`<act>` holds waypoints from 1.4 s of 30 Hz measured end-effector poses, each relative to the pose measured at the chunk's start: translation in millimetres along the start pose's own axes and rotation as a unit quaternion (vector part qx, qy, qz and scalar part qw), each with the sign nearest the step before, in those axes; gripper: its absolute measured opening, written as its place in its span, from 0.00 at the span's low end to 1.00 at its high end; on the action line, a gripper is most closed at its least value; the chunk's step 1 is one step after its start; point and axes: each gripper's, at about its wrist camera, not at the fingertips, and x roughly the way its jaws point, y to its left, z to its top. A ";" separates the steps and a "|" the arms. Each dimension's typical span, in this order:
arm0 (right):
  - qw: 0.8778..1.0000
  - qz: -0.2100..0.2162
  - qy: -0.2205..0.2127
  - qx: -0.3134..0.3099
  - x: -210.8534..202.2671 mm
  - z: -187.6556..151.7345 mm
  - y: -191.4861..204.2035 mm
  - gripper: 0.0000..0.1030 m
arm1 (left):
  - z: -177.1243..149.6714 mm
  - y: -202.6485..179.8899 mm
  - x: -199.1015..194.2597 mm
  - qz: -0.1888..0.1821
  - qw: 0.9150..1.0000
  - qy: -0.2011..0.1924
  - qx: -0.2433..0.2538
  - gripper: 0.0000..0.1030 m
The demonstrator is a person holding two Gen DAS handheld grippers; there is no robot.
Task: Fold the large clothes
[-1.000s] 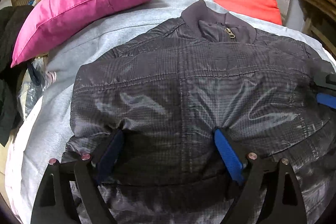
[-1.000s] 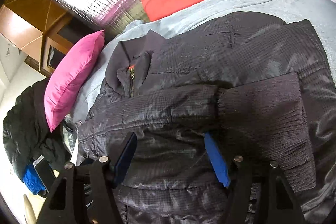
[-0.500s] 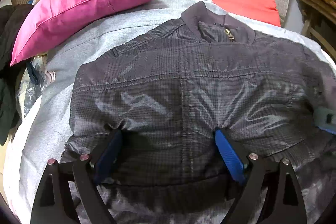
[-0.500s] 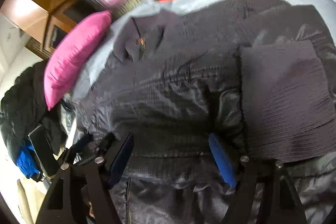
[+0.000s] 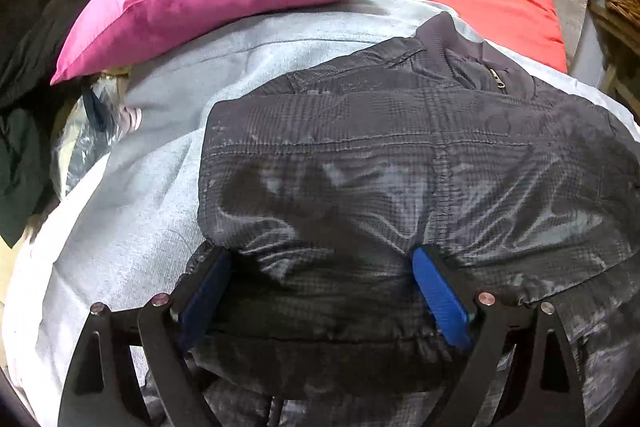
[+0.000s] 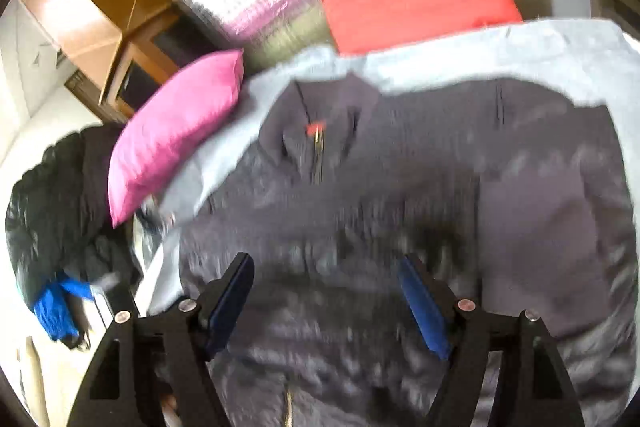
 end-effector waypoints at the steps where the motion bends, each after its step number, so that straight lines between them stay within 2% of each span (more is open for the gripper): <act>1: 1.000 0.002 0.005 0.015 5.8 7.9 -5.5 0.76 | -0.9 1.1 0.3 -0.002 1.000 -0.003 -0.002 0.91; 3: 0.999 -0.008 0.015 0.046 21.1 18.4 -22.7 0.76 | -4.0 1.0 -1.4 -0.005 1.000 -0.004 -0.005 0.91; 6: 0.994 -0.014 0.059 0.095 55.8 22.4 -54.3 0.76 | -5.6 0.5 1.3 -0.008 1.000 -0.005 -0.005 0.92; 9: 0.995 -0.034 0.055 0.076 60.1 23.1 -47.9 0.76 | -5.5 3.4 3.0 -0.012 1.000 -0.004 -0.010 0.92; 15: 0.996 -0.042 0.039 0.061 36.8 15.2 -34.3 0.76 | 0.8 15.9 -3.7 -0.038 0.999 0.003 -0.020 0.92; 17: 0.998 -0.036 0.031 0.038 14.8 8.4 -25.5 0.76 | 1.4 30.2 -20.1 -0.049 0.998 -0.016 -0.040 0.92; 19: 0.999 -0.029 0.024 0.006 -4.9 -1.0 -19.3 0.76 | -1.4 44.6 -30.7 -0.037 0.997 -0.037 -0.059 0.92; 20: 0.999 -0.027 0.022 0.000 -10.3 -5.8 -19.6 0.76 | -3.7 50.1 -24.8 -0.030 0.997 -0.018 -0.068 0.92; 22: 0.999 -0.021 0.032 0.014 -9.1 -15.4 -29.7 0.77 | -11.3 56.2 3.5 -0.050 0.995 0.044 -0.075 0.94; 23: 0.999 -0.020 0.040 0.020 -4.6 -18.9 -34.4 0.77 | -13.9 59.6 9.1 -0.062 0.993 0.048 -0.086 0.94; 24: 0.998 -0.018 0.047 0.025 2.8 -23.4 -42.5 0.77 | -15.2 64.3 11.7 -0.071 0.991 0.047 -0.101 0.96; 26: 0.999 -0.004 0.036 0.036 6.9 -26.5 -53.0 0.77 | -14.1 61.3 10.0 -0.061 0.993 0.045 -0.091 0.97; 31: 0.999 -0.010 0.036 0.037 0.9 -23.2 -50.1 0.77 | -9.7 63.4 -0.5 -0.052 0.992 0.045 -0.102 0.96; 34: 0.999 -0.005 0.009 0.033 -14.8 -14.9 -46.1 0.77 | -4.1 68.7 -21.3 -0.045 0.993 0.002 -0.105 0.96; 36: 0.999 -0.005 -0.011 0.030 -22.5 -4.9 -49.2 0.77 | 0.0 67.2 -24.9 -0.033 0.996 -0.013 -0.088 0.96; 38: 0.998 -0.010 -0.021 0.053 -20.2 8.3 -64.1 0.77 | 0.3 66.2 -8.7 -0.012 0.997 0.015 -0.068 0.96; 39: 0.997 -0.023 -0.020 0.065 -13.8 13.3 -73.1 0.77 | -3.0 67.4 3.9 -0.014 0.997 0.039 -0.068 0.96; 40: 0.996 -0.031 -0.012 0.084 -5.4 15.4 -83.6 0.77 | -6.3 70.8 12.0 -0.028 0.995 0.045 -0.080 0.97; 42: 0.994 -0.015 0.003 0.112 9.8 14.3 -102.6 0.77 | -8.0 77.4 14.8 -0.041 0.993 0.044 -0.100 0.97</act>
